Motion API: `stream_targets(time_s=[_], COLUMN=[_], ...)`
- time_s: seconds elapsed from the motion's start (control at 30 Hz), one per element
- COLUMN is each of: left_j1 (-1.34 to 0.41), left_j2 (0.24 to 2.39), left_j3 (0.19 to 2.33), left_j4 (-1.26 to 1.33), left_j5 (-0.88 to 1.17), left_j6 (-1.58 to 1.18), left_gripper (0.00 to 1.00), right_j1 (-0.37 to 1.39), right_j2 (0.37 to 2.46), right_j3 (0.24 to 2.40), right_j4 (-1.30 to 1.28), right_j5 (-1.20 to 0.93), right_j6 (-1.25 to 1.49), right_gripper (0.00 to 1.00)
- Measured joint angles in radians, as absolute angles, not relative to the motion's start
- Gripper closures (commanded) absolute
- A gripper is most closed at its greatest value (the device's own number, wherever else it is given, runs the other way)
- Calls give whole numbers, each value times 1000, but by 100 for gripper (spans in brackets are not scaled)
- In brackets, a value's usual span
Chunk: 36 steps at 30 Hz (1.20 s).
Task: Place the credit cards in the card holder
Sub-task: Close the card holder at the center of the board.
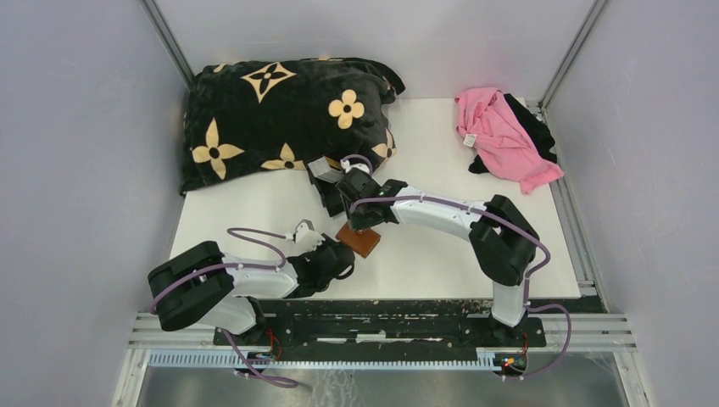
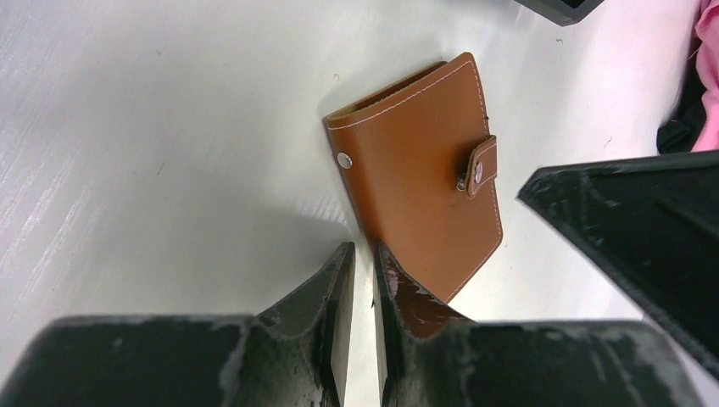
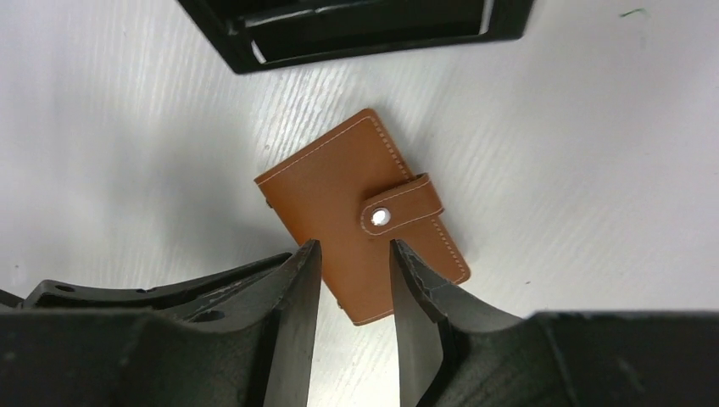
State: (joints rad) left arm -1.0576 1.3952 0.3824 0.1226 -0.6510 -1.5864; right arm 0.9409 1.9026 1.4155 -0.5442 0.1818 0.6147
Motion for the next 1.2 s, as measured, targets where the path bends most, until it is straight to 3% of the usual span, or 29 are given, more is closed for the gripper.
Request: stream_targets(time_s=[0.3, 0.63, 1.2], left_j1=[-1057, -1038, -951], left_j2=[1398, 1387, 1395], left_j3=[411, 429, 471], left_j4=[64, 6, -55], left_j5=[-651, -646, -623], left_j6=[-1587, -1587, -1520], left_gripper=[75, 75, 75], right_j1=[820, 665, 619], right_j2=[1876, 1892, 1942], right_j3=[1347, 1245, 1125], right_j4=[-478, -305, -108], right_j5=[107, -120, -424], right_j6=[604, 626, 657], right_gripper=[58, 58, 57])
